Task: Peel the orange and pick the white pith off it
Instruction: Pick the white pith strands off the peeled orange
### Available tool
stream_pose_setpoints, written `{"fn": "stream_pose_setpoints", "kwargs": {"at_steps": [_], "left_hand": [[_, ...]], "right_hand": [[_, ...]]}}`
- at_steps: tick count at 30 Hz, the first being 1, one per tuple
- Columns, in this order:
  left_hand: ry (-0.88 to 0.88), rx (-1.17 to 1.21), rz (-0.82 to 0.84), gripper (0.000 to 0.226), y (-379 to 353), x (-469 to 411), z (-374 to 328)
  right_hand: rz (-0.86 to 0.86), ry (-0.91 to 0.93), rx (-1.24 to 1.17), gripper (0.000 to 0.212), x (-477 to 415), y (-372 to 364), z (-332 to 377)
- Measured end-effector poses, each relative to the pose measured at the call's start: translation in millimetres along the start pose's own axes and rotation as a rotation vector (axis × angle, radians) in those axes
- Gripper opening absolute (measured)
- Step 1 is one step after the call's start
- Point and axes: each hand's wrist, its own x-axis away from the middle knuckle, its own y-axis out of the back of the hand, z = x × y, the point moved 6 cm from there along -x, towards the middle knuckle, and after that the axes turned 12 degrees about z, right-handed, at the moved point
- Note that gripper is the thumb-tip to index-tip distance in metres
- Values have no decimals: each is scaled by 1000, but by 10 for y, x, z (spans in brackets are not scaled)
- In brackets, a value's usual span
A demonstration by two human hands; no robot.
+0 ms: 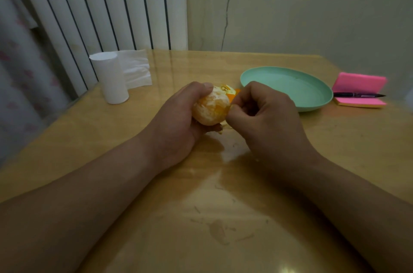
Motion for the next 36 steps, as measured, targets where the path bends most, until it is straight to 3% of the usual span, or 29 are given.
{"fn": "stream_pose_setpoints", "kwargs": {"at_steps": [3, 8, 14, 19, 27, 36], "left_hand": [[-4, 34, 5, 35, -5, 0, -14], [-9, 84, -10, 46, 2, 9, -46], [-10, 22, -51, 29, 29, 20, -73], [-21, -94, -97, 38, 76, 12, -94], [-58, -300, -79, 31, 57, 34, -123], [-111, -571, -21, 43, -63, 68, -152]], "right_hand": [[10, -4, -22, 8, -5, -1, -19], [2, -6, -41, 10, -21, 29, -67], [59, 69, 75, 7, -5, -14, 12], [70, 65, 232, 9, -14, -23, 6], [80, 75, 285, 10, -27, -15, 15], [18, 84, 299, 6, -14, -18, 68]]}}
